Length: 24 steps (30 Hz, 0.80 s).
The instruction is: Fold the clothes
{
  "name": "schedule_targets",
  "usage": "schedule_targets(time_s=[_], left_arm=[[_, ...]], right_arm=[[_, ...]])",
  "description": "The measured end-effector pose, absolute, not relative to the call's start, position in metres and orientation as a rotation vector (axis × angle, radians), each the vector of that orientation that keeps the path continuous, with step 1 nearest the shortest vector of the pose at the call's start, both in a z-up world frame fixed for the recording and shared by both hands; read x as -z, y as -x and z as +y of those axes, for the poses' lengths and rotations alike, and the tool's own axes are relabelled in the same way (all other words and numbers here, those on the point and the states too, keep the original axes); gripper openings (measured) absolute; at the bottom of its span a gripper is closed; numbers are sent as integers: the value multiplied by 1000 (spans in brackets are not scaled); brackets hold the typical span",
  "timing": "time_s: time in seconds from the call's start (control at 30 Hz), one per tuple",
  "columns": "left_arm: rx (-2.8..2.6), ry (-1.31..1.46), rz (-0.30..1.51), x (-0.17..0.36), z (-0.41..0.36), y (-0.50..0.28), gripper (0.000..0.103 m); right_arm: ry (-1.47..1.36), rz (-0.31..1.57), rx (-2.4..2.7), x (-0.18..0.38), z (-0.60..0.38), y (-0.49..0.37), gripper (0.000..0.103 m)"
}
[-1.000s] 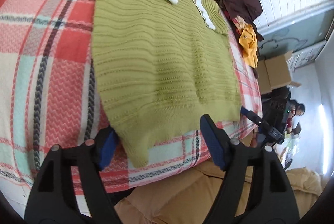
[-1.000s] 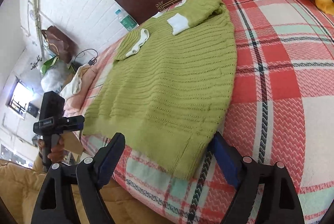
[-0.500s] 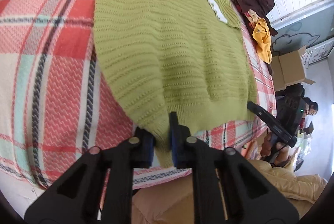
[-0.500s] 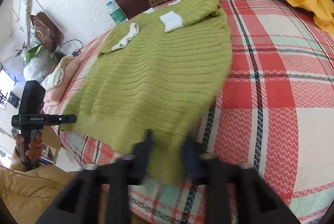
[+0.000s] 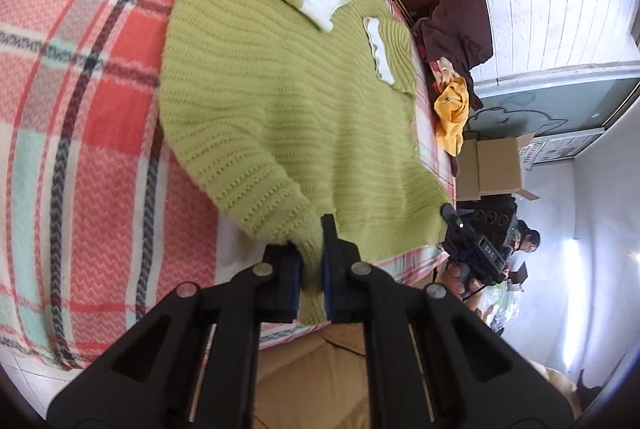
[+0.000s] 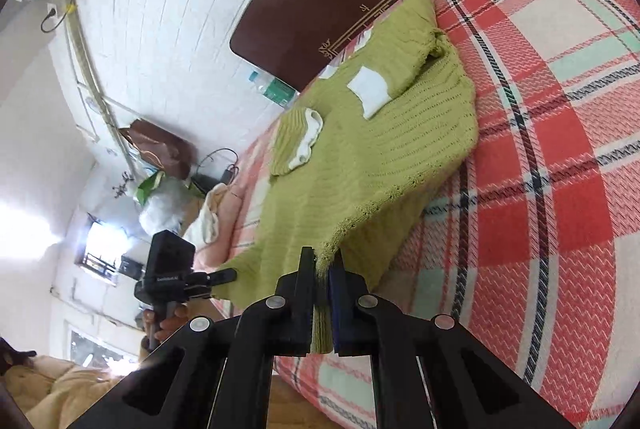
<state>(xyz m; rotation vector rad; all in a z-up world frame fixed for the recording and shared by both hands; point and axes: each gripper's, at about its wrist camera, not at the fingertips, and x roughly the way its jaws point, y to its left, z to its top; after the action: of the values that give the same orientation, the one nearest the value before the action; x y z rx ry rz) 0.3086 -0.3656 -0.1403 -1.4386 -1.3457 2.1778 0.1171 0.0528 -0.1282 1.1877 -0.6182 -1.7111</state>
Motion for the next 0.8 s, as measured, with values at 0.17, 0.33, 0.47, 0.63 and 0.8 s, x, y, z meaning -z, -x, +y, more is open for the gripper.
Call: schedule_targets(time_s=[0.17, 0.33, 0.47, 0.63, 0.8], left_arm=[[-2118, 1370, -1444, 131, -385, -286, 10], [-2115, 1303, -1530, 116, -415, -250, 10], [-2183, 1258, -1518, 93, -443, -215, 10], [-2243, 1262, -1539, 84, -471, -157, 10], [-2246, 1352, -1561, 110, -486, -105, 10]], right_arm=[[-1127, -736, 1668, 114, 48, -89, 6], [-1090, -795, 1667, 98, 33, -46, 6], [-1059, -846, 1687, 86, 21, -1, 6], [-1082, -889, 1733, 86, 3, 62, 6], [-1180, -889, 1773, 107, -19, 111, 6]])
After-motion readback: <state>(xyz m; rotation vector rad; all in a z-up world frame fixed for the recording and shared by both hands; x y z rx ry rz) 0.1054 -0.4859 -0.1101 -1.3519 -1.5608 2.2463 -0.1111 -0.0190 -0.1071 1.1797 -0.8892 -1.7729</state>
